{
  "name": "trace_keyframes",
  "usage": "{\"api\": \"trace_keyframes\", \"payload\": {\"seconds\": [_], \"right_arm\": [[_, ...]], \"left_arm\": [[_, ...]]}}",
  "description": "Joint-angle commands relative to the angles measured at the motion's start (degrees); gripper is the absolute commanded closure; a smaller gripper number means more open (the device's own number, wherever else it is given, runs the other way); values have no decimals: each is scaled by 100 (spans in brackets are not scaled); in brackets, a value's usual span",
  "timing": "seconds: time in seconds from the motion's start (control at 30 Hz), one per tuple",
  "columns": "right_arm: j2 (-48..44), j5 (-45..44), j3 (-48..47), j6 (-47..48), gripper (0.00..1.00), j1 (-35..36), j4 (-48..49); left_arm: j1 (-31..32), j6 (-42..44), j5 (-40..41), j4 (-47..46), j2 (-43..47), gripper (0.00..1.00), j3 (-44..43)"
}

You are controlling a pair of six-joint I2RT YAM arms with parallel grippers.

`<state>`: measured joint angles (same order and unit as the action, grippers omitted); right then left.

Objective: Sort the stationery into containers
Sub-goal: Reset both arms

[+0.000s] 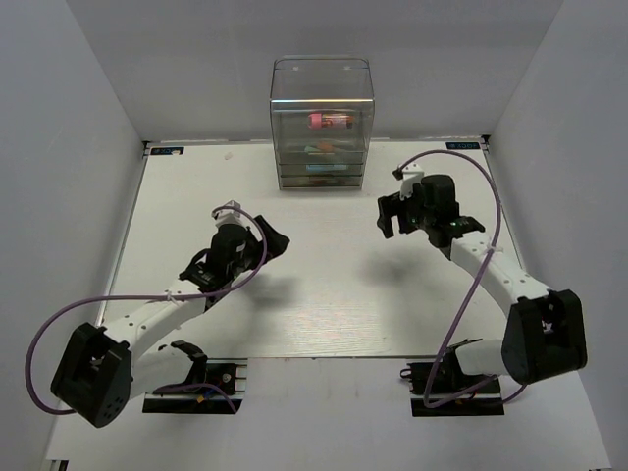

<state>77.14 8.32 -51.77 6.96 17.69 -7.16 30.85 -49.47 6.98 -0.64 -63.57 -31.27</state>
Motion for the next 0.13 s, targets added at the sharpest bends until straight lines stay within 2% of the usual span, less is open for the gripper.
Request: {"api": "trace_keyframes", "payload": {"seconds": [0.0, 0.1], "right_arm": [[-305, -549, -9, -256, 10, -38, 65], [-419, -594, 105, -266, 10, -64, 179]], "left_arm": [[-18, 183, -22, -154, 222, 0, -143], [96, 324, -22, -296, 222, 0, -90]]}}
